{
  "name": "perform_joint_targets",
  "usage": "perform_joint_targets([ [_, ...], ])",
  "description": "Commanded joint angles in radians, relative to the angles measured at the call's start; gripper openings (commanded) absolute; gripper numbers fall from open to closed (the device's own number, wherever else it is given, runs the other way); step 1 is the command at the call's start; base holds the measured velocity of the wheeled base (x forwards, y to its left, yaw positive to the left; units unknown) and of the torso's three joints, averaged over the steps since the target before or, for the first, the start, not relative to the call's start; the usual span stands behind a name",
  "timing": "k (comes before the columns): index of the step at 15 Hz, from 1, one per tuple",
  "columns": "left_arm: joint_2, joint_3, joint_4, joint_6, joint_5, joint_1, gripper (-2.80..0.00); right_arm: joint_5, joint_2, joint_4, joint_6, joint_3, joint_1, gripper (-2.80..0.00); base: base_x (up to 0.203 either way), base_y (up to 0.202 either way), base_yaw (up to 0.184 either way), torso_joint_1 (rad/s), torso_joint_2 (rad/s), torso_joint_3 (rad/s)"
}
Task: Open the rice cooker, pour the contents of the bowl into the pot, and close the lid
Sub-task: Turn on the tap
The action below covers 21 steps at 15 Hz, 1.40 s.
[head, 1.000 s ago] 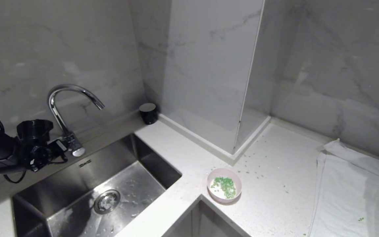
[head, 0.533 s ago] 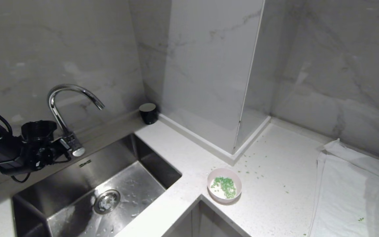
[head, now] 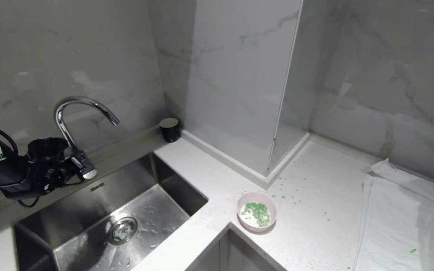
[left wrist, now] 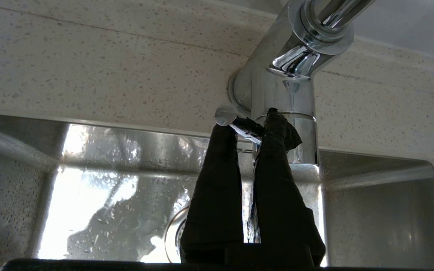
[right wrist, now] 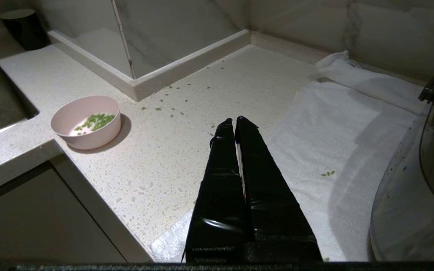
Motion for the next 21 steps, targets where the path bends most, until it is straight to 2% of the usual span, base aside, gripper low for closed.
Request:
perform_joint_targets([
  [1, -0.003, 0.003, 0.000, -0.002, 0.003, 0.000, -2.80, 0.000, 0.000, -0.001, 0.000, 0.002, 0.000, -2.80, 0.000, 0.000, 0.000, 0.000, 0.00, 0.000],
  [8, -0.039, 0.072, 0.000, -0.005, -0.004, -0.027, -2.80, 0.000, 0.000, -0.001, 0.000, 0.002, 0.000, -2.80, 0.000, 0.000, 0.000, 0.000, 0.00, 0.000],
  [21, -0.022, 0.058, 0.001, 0.006, -0.001, -0.029, -2.80, 0.000, 0.000, -0.001, 0.000, 0.002, 0.000, -2.80, 0.000, 0.000, 0.000, 0.000, 0.00, 0.000],
])
